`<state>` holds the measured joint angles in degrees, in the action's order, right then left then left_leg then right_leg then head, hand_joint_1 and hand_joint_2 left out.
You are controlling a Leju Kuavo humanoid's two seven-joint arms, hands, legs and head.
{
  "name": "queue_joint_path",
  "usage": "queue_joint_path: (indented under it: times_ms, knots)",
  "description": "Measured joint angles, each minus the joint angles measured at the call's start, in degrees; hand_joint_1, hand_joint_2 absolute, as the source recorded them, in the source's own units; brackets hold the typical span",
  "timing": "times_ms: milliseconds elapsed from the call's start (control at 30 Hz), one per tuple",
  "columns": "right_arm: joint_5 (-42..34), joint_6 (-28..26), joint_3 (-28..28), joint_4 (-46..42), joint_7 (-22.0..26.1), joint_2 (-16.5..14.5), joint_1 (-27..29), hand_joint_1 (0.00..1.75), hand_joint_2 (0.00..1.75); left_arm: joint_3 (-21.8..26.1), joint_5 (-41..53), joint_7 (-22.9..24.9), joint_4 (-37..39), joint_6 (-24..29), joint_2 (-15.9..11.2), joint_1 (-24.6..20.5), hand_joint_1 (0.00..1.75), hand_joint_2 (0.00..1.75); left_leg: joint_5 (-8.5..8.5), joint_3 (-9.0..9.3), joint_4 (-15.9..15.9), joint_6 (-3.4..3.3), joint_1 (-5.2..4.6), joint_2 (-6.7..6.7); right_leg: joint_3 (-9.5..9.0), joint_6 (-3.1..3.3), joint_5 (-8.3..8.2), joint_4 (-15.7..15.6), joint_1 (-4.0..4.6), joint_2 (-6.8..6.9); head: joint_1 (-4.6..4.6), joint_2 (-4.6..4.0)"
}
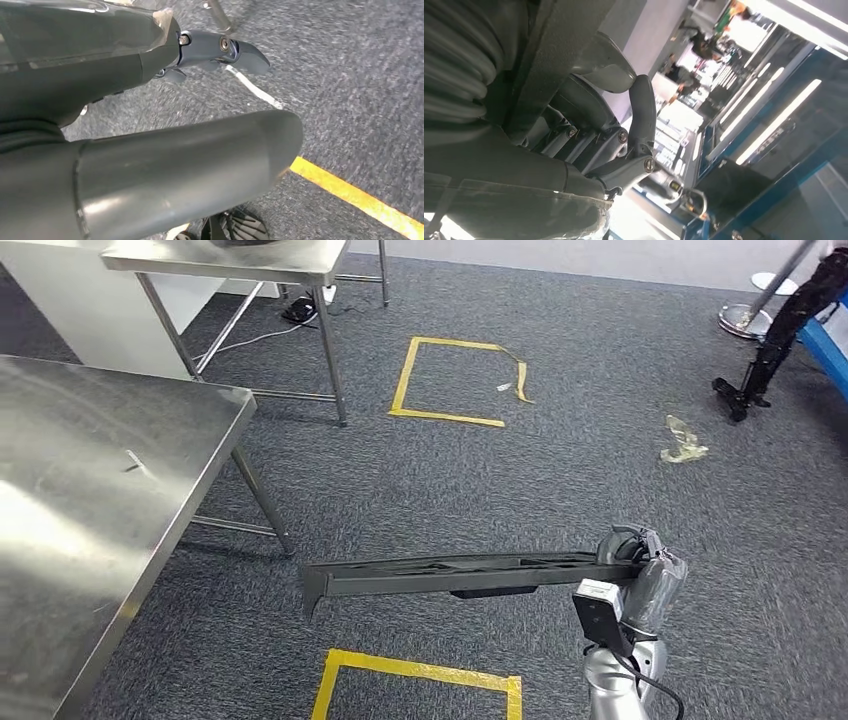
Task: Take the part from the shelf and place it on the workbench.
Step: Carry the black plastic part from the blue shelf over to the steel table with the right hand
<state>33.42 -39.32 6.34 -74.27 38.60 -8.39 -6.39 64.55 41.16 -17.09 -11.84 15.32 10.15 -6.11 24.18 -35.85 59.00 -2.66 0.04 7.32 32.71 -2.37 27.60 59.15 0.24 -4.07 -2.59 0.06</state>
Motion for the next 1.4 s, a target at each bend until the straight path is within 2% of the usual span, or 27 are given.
queue_joint_path:
  times_ms: [33, 100, 133, 200, 267, 333, 367, 433, 500, 533, 600, 633, 667, 700, 767, 833, 867, 900, 967, 1033, 1100, 1133, 1200, 1267, 1333, 1367, 1400]
  knots:
    - [0.0, 0.01, 0.0, 0.0, 0.0, -0.04, -0.07, 1.75, 1.75, 0.01, 0.0, -0.01, 0.01, -0.01, 0.04, 0.06, 0.0, 0.0, -0.09, -0.11, -0.01, 0.18, -0.01, 0.6, -0.48, 0.35, -0.36, -0.95, 0.14, -0.35, 0.02, 0.0]
    - [-0.01, 0.01, -0.02, 0.0, 0.0, -0.15, -0.26, 1.75, 1.75, 0.09, 0.0, -0.02, 0.02, -0.01, 0.04, 0.26, 0.0, 0.0, -0.27, -0.35, -0.11, 0.68, 0.03, 1.62, -0.79, 1.03, -0.6, -1.25, 0.0, 0.96, 0.02, 0.0]
    - [-0.01, 0.01, -0.04, 0.0, 0.0, -0.2, -0.36, 1.75, 1.75, 0.15, 0.0, -0.03, 0.02, -0.01, 0.01, 0.33, 0.0, 0.0, 0.02, -0.6, 0.19, 0.92, -0.07, 1.07, -0.97, 1.4, -0.78, -1.59, -0.2, 1.66, 0.03, -0.01]
    - [-0.02, 0.0, -0.08, 0.01, 0.0, -0.26, -0.48, 1.75, 1.75, 0.25, 0.0, -0.07, 0.02, 0.01, -0.08, 0.27, 0.0, 0.0, 2.3, -2.34, 3.48, 1.4, -0.27, -2.22, -1.32, 2.26, -1.1, -2.27, -0.67, 3.19, 0.19, 0.0]
    - [-0.03, 0.0, 0.02, 0.02, 0.0, -0.32, -0.37, 1.75, 1.75, 0.27, 0.02, -0.16, 0.02, -0.05, -0.12, 0.14, 0.0, 0.0, 5.78, -5.76, 10.43, 1.97, -0.07, -5.65, -1.4, 2.7, -1.06, -2.34, -0.51, 4.81, 0.28, 0.0]
    - [0.1, 0.01, 0.17, 0.02, 0.0, -0.36, -0.2, 1.75, 1.75, 0.32, 0.07, -0.25, 0.02, -0.16, -0.15, 0.17, 0.0, 0.0, 6.89, -7.87, 14.81, 2.63, 0.49, -6.77, -1.38, 2.73, -0.94, -2.31, -0.51, 6.55, 0.3, 0.01]
    - [0.2, 0.01, 0.22, 0.02, 0.0, -0.4, -0.11, 1.75, 1.75, 0.35, 0.12, -0.28, 0.02, -0.21, -0.15, 0.21, 0.0, 0.0, 5.99, -7.42, 13.98, 2.96, 0.81, -7.13, -1.4, 2.61, -0.85, -2.28, -0.61, 7.33, 0.33, 0.0]
    - [0.29, 0.0, 0.28, -0.06, 0.0, -0.48, 0.18, 1.75, 1.75, 0.4, 0.26, -0.33, 0.02, -0.25, -0.18, 0.21, 0.0, 0.0, 2.86, -3.58, 6.97, 3.56, 1.3, -8.97, -1.58, 2.04, -0.48, -2.05, -0.85, 8.74, 0.34, -0.01]
    - [0.28, 0.0, 0.33, -0.4, 0.0, -0.47, 0.54, 1.75, 1.75, 0.42, 0.41, -0.42, 0.01, -0.3, -0.04, 0.1, 0.0, 0.0, 1.25, -0.19, 1.23, 3.27, 1.18, -10.83, -1.7, 1.2, 0.04, -1.64, -0.56, 9.87, 0.39, -0.01]
    - [0.25, 0.0, 0.34, -0.58, 0.0, -0.49, 0.68, 1.75, 1.75, 0.43, 0.44, -0.49, 0.01, -0.29, 0.01, 0.07, 0.0, 0.0, 1.27, 0.36, 0.32, 2.81, 0.98, -11.06, -1.8, 0.85, 0.22, -1.51, -0.37, 10.37, 0.39, -0.01]
    - [0.13, 0.0, 0.33, -0.88, 0.0, -0.6, 0.83, 1.75, 1.75, 0.43, 0.46, -0.6, -0.01, -0.24, -0.01, 0.11, 0.0, 0.0, 1.21, 0.34, 0.32, 1.7, 0.57, -9.79, -2.09, 0.27, 0.39, -1.56, -0.21, 11.32, 0.34, 0.0]
    - [0.03, 0.0, 0.33, -1.0, 0.0, -0.65, 0.84, 1.75, 1.75, 0.43, 0.46, -0.65, -0.01, -0.21, -0.01, 0.14, 0.0, 0.0, 1.1, 0.36, 0.2, 1.27, 0.55, -9.15, -2.08, -0.04, 0.66, -1.31, -0.35, 10.95, 0.32, -0.01]
    - [-0.07, 0.0, 0.33, -1.16, 0.0, -0.67, 0.88, 1.75, 1.75, 0.44, 0.46, -0.68, -0.02, -0.19, 0.01, 0.14, 0.0, 0.0, 0.96, 0.39, 0.08, 0.81, 0.57, -8.54, -1.64, -0.24, 1.37, -0.25, -0.53, 9.76, 0.31, -0.01]
    - [-0.13, 0.0, 0.34, -1.3, 0.0, -0.66, 0.97, 1.75, 1.75, 0.44, 0.46, -0.71, -0.02, -0.18, 0.04, 0.09, 0.0, 0.0, 0.81, 0.41, -0.02, 0.37, 0.65, -7.92, -0.6, -0.29, 2.58, 2.01, -0.76, 8.12, 0.25, -0.01]
    - [-0.19, 0.0, 0.34, -1.44, 0.0, -0.61, 1.36, 1.75, 1.75, 0.44, 0.46, -0.76, -0.03, -0.16, 0.11, -0.02, 0.0, 0.0, 0.62, 0.27, -0.06, -0.21, 0.71, -6.56, 3.17, -0.04, 5.92, 9.87, -0.95, 5.09, 0.15, 0.0]
    - [-0.2, 0.0, 0.34, -1.44, 0.0, -0.54, 1.85, 1.75, 1.75, 0.44, 0.47, -0.78, -0.02, -0.17, 0.18, 0.0, 0.0, 0.0, 0.52, 0.15, -0.04, -0.37, 0.63, -4.85, 6.24, -0.18, 7.63, 15.87, -0.94, 4.38, 0.14, 0.0]
    - [-0.2, 0.0, 0.35, -1.44, 0.0, -0.52, 2.0, 1.75, 1.75, 0.44, 0.47, -0.78, -0.02, -0.17, 0.2, 0.04, 0.0, 0.0, 0.47, 0.15, -0.03, -0.37, 0.6, -3.94, 6.26, -0.48, 7.1, 15.6, -0.96, 4.25, 0.14, 0.0]
    - [-0.2, 0.0, 0.36, -1.46, 0.0, -0.51, 2.08, 1.75, 1.75, 0.45, 0.46, -0.78, -0.02, -0.17, 0.22, 0.08, 0.0, 0.0, 0.41, 0.18, -0.02, -0.33, 0.6, -3.03, 5.11, -0.85, 5.7, 12.91, -1.01, 3.98, 0.14, -0.01]
    - [-0.2, 0.0, 0.36, -1.54, 0.0, -0.46, 2.09, 1.75, 1.75, 0.45, 0.46, -0.78, -0.03, -0.17, 0.29, 0.09, 0.0, 0.0, 0.24, 0.17, 0.05, -0.04, 0.56, -1.34, 1.22, -1.31, 2.31, 4.4, -1.2, 1.69, 0.14, 0.0]
    - [-0.19, 0.0, 0.34, -1.6, 0.0, -0.42, 2.09, 1.75, 1.75, 0.45, 0.46, -0.79, -0.02, -0.18, 0.35, 0.1, 0.0, 0.0, 0.01, -0.06, 0.06, 0.51, 0.44, -0.06, -1.01, -0.97, 0.62, -0.41, -1.16, -0.22, 0.19, 0.0]
    - [-0.16, 0.0, 0.33, -1.61, 0.0, -0.47, 2.1, 1.75, 1.75, 0.45, 0.46, -0.79, -0.01, -0.18, 0.37, 0.26, 0.0, 0.0, -0.39, -0.43, -0.19, 1.25, 0.45, 1.08, -1.3, -0.23, 0.28, -0.85, -0.91, 0.43, 0.23, 0.0]
    - [-0.13, 0.0, 0.33, -1.65, 0.0, -0.49, 2.06, 1.75, 1.75, 0.45, 0.47, -0.79, -0.01, -0.18, 0.35, 0.36, 0.0, 0.0, -0.39, -0.7, -0.13, 1.53, 0.49, 0.88, -1.42, 0.12, 0.1, -0.95, -1.02, 1.09, 0.26, -0.01]
    - [-0.03, 0.01, 0.34, -1.83, -0.01, -0.56, 2.09, 1.75, 1.75, 0.45, 0.5, -0.8, -0.01, -0.17, 0.32, 0.39, 0.0, 0.0, 1.23, -2.07, 2.19, 1.93, 0.33, -2.04, -1.5, 1.13, -0.22, -1.3, -1.36, 2.59, 0.46, -0.01]
    - [0.17, 0.01, 0.38, -2.07, -0.04, -0.62, 2.26, 1.75, 1.75, 0.45, 0.53, -0.81, -0.01, -0.18, 0.32, 0.24, 0.0, 0.0, 4.95, -5.24, 8.98, 2.25, 0.28, -5.61, -1.49, 1.89, -0.24, -1.39, -1.25, 4.29, 0.69, 0.0]
    - [0.4, 0.0, 0.42, -2.25, -0.15, -0.62, 2.44, 1.75, 1.75, 0.45, 0.54, -0.83, -0.01, -0.19, 0.32, 0.21, 0.0, 0.0, 7.37, -8.11, 15.44, 2.65, 0.51, -6.56, -1.43, 2.1, -0.17, -1.37, -1.04, 6.15, 0.74, 0.0]
    - [0.52, 0.0, 0.43, -2.35, -0.23, -0.63, 2.54, 1.75, 1.75, 0.45, 0.56, -0.83, -0.01, -0.19, 0.31, 0.24, 0.0, 0.0, 7.18, -8.22, 16.03, 2.8, 0.62, -6.78, -1.41, 2.12, -0.14, -1.36, -1.0, 7.02, 0.76, 0.0]
    - [0.63, 0.0, 0.43, -2.51, -0.3, -0.65, 2.65, 1.75, 1.75, 0.46, 0.58, -0.84, -0.01, -0.19, 0.28, 0.27, 0.0, 0.0, 6.05, -7.09, 14.26, 2.89, 0.7, -7.19, -1.43, 2.12, -0.11, -1.35, -0.98, 7.85, 0.78, -0.01]
